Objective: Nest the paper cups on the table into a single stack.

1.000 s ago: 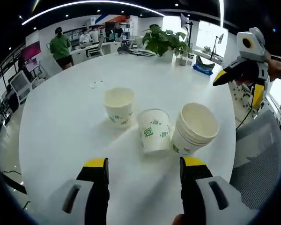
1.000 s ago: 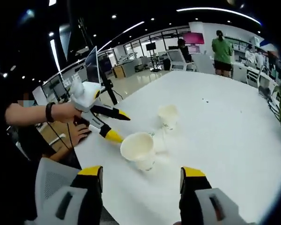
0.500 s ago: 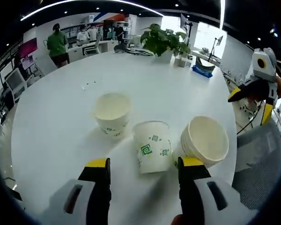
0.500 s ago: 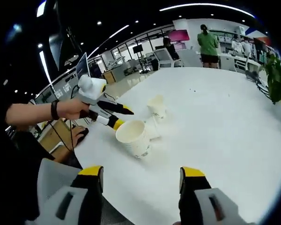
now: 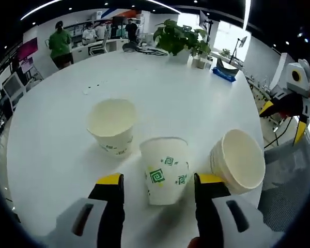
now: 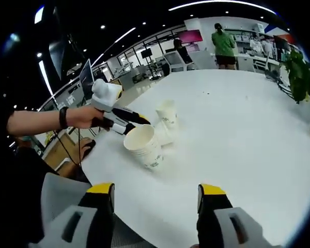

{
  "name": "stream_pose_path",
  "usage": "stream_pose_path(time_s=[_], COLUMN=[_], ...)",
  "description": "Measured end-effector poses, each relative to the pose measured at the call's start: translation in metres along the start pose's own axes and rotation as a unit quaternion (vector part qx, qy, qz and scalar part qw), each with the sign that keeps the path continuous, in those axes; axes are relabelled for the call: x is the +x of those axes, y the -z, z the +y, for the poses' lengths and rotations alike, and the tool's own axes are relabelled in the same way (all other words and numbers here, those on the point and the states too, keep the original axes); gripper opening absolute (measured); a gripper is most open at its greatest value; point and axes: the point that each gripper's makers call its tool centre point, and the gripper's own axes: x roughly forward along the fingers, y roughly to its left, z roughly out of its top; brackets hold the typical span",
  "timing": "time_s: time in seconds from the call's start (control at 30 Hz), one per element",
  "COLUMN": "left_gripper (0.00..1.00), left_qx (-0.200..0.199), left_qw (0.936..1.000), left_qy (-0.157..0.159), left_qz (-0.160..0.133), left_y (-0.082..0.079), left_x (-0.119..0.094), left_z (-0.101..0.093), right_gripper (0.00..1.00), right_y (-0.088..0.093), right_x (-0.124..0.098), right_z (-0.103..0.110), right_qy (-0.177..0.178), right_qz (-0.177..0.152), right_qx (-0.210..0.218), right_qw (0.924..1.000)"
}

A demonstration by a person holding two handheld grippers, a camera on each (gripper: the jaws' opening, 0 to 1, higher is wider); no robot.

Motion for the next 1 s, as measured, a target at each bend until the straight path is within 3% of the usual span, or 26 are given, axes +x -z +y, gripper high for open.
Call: stream_pose_path(time_s=[0.37,0.4,0.67,1.0], left_gripper=[0.41,0.37,0.36,0.35], left_qx=[-0.001,0.005,0.011,0.014], left_qw=[0.9998,0.9997,0.9995,0.9993], left_qy=[-0.004,-0.007,-0.016,-0.027], left_qz=[0.021,0.025,0.026,0.024], left_y=[0.009,0.009,0.016,0.036], left_x=[0.017,0.014,0.009,-0.015], left_z=[-0.003,-0.005,0.0,0.006], right_gripper=[0.65,0.65,0.65,0.64], right_y=[-0.002,-0.002,-0.001,-0.013], right_x=[0.009,0.009,0.008,0.015], right_z=[0.0,0.0,0.0,0.003], right_qy=[-0.005,-0.006,-0.007,-0.018], right_qz=[-0.007,-0.007,-0.008,-0.01], right_qx=[0.004,0.004,0.009,-0.001], right_qw=[0.9999,1.0,0.9999,0.9998])
